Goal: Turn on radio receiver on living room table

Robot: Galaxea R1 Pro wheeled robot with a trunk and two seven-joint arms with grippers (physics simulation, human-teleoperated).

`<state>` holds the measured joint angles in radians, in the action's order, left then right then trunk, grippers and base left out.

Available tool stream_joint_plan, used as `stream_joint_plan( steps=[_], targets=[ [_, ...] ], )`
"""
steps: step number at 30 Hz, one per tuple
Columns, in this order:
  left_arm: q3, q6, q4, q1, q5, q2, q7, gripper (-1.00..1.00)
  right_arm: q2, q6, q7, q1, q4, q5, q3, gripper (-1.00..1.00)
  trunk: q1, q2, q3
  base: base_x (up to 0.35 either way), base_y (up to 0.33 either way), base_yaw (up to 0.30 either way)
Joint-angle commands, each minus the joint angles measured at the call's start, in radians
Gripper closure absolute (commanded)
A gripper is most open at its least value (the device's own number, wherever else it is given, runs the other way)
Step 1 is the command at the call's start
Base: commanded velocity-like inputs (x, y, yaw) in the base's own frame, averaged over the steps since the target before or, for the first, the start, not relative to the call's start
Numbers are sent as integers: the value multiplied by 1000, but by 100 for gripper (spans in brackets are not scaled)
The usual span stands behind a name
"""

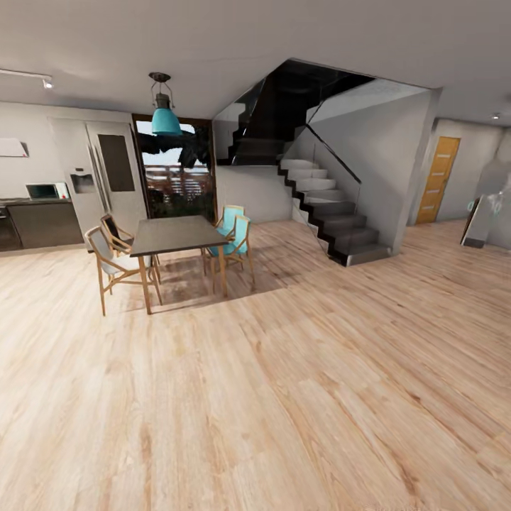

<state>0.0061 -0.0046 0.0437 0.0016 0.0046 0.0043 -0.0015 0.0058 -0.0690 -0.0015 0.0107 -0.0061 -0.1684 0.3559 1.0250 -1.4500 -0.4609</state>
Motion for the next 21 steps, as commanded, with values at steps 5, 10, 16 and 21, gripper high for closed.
stream_joint_plan(
  steps=[5, 10, 16, 21],
  targets=[
    [-2, 0, 1, 0, -1, 1, 0, -100, 0, 0, 0, 0, 0, 0, 0, -100, 0, 0, 3, 0, 0, -273],
    [-4, 0, 1, 0, -4, 5, 0, -100, 0, 0, 0, 0, 0, 0, 0, -100, 0, 0, 5, 0, 0, -273],
    [-5, 0, 2, 0, -3, 5, 0, -100, -2, -3, 3, 0, 0, -10, 0, -100, 0, 0, 8, 0, 0, -275],
    [-7, 0, 2, 0, -4, 5, 0, -100, -4, -6, 3, 0, 0, -15, 0, -100, 0, 0, 10, 0, 0, -276]
  ],
)
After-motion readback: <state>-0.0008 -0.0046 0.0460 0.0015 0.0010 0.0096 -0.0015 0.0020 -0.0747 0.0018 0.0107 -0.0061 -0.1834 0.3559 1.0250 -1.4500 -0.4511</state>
